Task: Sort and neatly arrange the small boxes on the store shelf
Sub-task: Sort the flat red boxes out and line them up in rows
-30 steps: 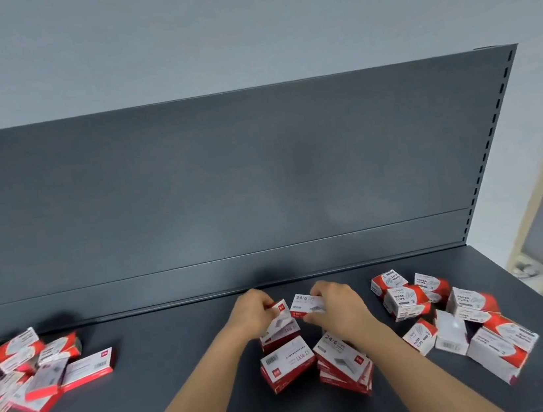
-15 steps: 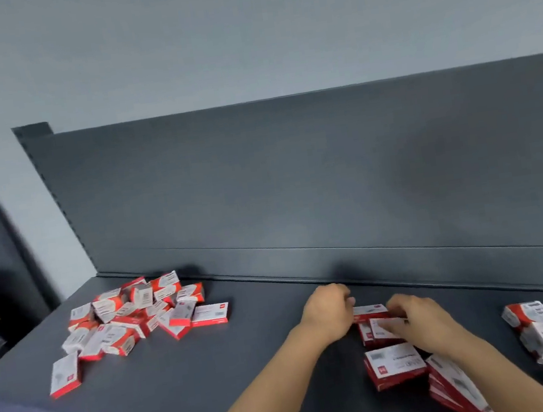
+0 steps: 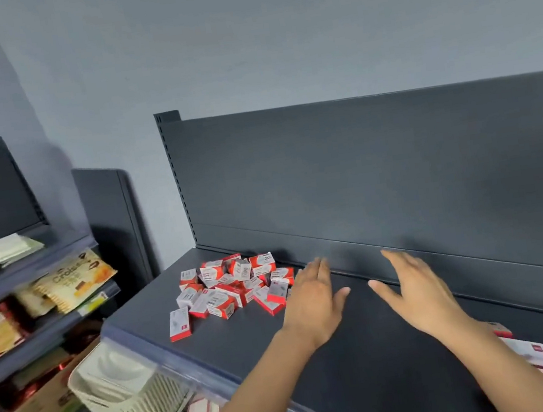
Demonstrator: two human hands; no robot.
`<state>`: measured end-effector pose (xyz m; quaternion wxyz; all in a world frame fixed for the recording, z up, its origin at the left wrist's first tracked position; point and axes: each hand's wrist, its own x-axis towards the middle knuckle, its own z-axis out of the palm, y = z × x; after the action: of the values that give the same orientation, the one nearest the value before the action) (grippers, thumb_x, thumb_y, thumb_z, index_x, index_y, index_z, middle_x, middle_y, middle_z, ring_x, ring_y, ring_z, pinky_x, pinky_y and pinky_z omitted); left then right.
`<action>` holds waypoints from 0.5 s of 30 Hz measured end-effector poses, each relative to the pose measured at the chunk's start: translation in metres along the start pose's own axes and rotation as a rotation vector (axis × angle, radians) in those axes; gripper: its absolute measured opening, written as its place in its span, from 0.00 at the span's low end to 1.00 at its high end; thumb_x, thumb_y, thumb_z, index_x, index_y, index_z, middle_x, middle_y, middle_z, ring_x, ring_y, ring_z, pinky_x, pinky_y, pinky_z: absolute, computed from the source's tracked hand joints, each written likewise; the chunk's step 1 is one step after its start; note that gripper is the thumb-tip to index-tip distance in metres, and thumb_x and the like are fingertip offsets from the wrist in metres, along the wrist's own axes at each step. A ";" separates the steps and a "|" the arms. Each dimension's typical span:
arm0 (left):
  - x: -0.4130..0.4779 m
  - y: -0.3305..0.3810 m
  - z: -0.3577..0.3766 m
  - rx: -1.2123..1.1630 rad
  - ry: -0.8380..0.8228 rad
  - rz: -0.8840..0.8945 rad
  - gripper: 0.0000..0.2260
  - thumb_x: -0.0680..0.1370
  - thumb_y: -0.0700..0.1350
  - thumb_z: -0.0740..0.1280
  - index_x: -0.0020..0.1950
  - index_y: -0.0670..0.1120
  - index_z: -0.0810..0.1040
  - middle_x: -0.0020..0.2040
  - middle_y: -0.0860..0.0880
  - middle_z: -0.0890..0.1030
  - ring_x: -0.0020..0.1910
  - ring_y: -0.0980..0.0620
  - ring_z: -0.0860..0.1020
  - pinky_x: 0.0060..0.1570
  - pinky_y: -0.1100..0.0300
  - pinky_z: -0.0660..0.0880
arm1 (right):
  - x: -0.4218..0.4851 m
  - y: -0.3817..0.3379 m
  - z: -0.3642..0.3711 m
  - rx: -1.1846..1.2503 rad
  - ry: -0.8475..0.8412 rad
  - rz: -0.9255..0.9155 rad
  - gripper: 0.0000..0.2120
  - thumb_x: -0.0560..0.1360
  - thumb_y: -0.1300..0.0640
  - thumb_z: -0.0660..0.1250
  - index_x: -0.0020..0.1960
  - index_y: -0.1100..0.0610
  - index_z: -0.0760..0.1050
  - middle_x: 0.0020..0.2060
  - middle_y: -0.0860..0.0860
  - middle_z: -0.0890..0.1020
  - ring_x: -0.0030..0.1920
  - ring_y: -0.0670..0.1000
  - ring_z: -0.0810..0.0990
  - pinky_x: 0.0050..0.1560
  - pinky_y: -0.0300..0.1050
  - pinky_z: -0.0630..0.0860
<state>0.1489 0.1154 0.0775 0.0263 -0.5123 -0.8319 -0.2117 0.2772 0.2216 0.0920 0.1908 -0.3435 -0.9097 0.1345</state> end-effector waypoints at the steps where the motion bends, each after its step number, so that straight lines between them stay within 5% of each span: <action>1: 0.000 -0.014 -0.004 -0.003 -0.001 -0.014 0.28 0.81 0.53 0.54 0.76 0.42 0.51 0.77 0.45 0.55 0.76 0.49 0.52 0.74 0.59 0.48 | 0.006 -0.011 0.007 -0.002 -0.010 -0.008 0.29 0.77 0.45 0.58 0.73 0.55 0.56 0.70 0.51 0.67 0.71 0.52 0.63 0.64 0.46 0.65; 7: 0.012 -0.116 -0.029 0.008 -0.019 -0.064 0.28 0.81 0.54 0.54 0.76 0.43 0.51 0.77 0.46 0.55 0.76 0.49 0.52 0.74 0.59 0.50 | 0.052 -0.089 0.062 -0.028 -0.062 -0.030 0.29 0.78 0.47 0.60 0.74 0.56 0.55 0.71 0.51 0.66 0.71 0.52 0.63 0.67 0.45 0.64; 15: 0.045 -0.243 -0.056 0.003 -0.067 -0.130 0.27 0.80 0.49 0.58 0.76 0.44 0.52 0.77 0.47 0.57 0.76 0.49 0.54 0.73 0.57 0.53 | 0.119 -0.168 0.131 -0.106 -0.155 -0.066 0.30 0.74 0.63 0.64 0.73 0.59 0.57 0.70 0.54 0.66 0.71 0.54 0.64 0.70 0.45 0.62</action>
<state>-0.0923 0.0388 0.0608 -0.0147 -0.4641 -0.8640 -0.1946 0.0411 0.1645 0.0691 0.1060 -0.3115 -0.9383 0.1061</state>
